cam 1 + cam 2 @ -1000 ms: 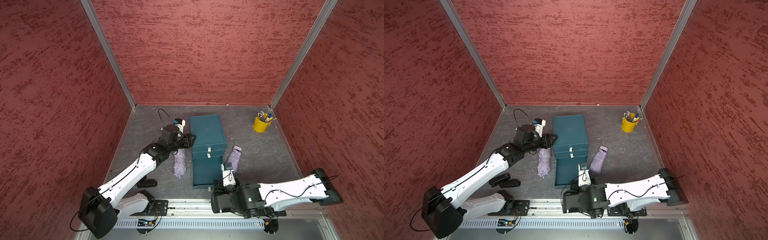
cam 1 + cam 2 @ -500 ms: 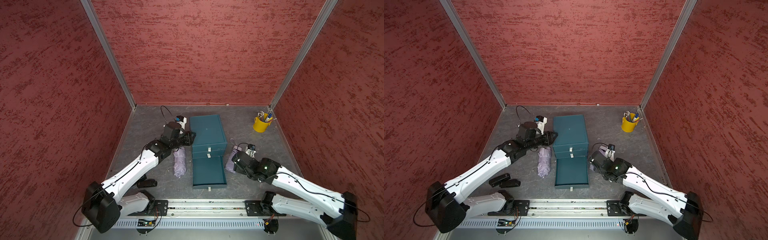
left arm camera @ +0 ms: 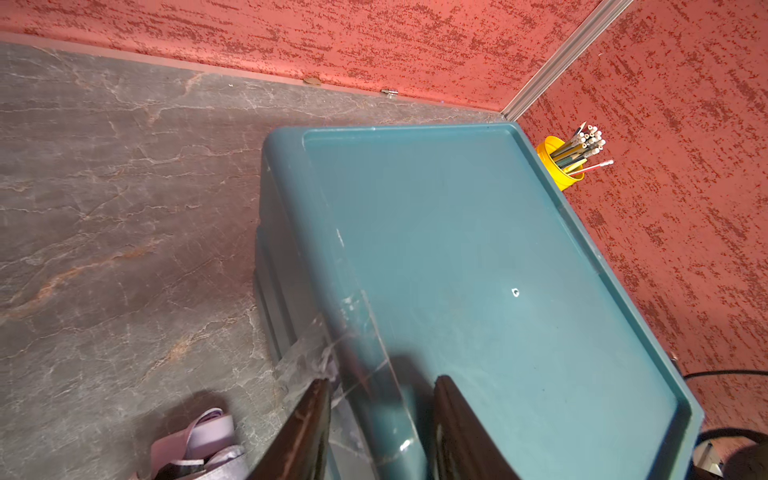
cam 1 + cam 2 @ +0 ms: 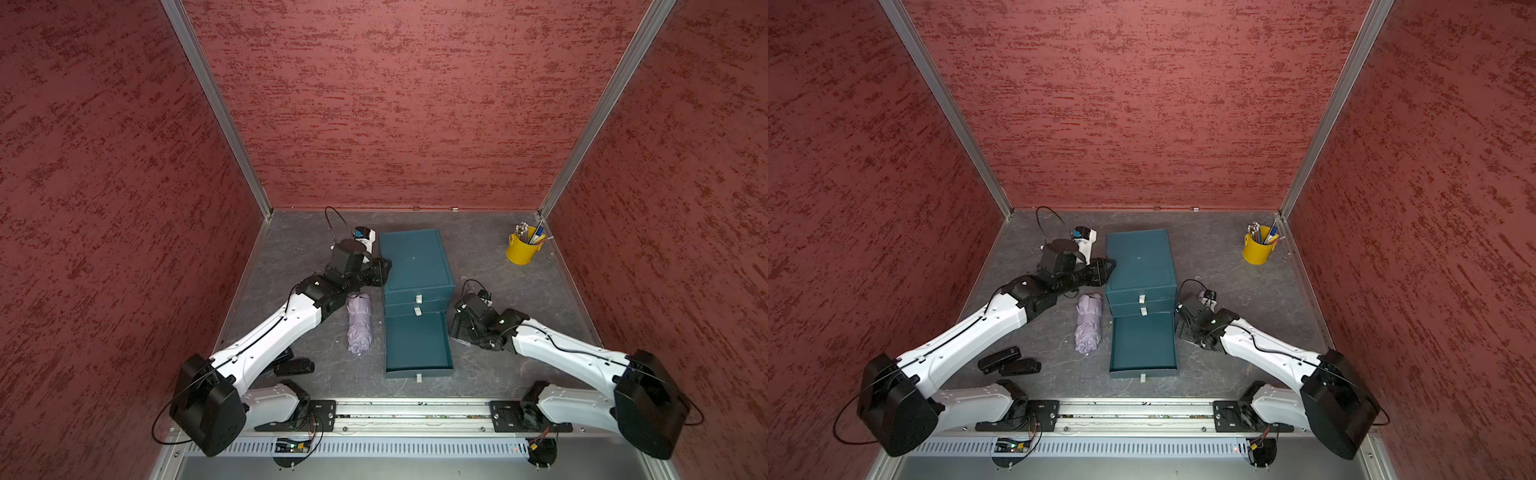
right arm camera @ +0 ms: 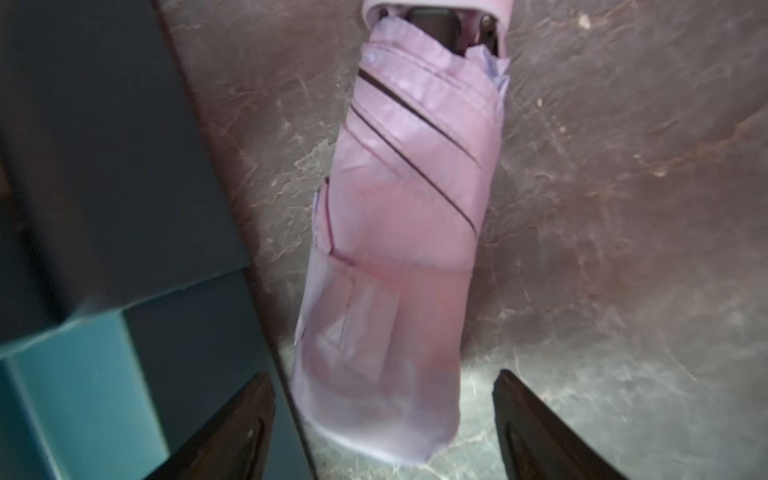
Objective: Place the umbrella in the drawer by color
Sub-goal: Pick up the umbrella from the center of the board.
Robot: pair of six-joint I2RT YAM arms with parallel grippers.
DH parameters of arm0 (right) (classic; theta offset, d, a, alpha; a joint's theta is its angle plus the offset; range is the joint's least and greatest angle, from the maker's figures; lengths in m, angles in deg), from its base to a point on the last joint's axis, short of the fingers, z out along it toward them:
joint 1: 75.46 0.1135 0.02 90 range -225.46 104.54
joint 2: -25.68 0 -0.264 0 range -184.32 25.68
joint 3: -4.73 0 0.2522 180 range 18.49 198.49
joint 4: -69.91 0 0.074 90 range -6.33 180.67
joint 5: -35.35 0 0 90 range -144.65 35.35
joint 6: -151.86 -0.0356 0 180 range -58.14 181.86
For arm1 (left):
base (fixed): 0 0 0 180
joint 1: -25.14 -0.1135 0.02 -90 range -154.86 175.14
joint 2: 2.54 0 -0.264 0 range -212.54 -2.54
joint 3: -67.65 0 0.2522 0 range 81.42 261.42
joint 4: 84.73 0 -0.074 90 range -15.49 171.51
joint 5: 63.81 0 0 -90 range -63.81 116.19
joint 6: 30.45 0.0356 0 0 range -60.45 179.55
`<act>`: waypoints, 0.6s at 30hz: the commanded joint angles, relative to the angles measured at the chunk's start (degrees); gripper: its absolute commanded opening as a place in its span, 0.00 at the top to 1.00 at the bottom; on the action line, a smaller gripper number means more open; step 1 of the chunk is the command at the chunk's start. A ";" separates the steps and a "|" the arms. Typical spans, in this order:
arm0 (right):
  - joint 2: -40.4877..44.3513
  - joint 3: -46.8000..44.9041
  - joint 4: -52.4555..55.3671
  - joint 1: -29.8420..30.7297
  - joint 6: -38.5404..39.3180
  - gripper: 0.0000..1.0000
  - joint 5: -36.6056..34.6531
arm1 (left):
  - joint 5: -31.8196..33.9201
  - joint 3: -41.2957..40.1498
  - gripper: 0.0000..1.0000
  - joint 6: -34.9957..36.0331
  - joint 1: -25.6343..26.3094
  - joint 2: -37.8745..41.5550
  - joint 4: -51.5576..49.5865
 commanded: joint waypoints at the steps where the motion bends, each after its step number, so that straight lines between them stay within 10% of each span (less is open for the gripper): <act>1: -1.55 -0.02 -5.80 -1.82 2.07 0.17 2.40 | 3.10 -1.05 0.56 1.80 -0.48 -1.90 -7.78; 18: 3.78 -4.88 -6.56 -4.51 1.85 0.51 1.21 | 6.72 -0.03 0.42 -3.95 5.27 17.96 -19.62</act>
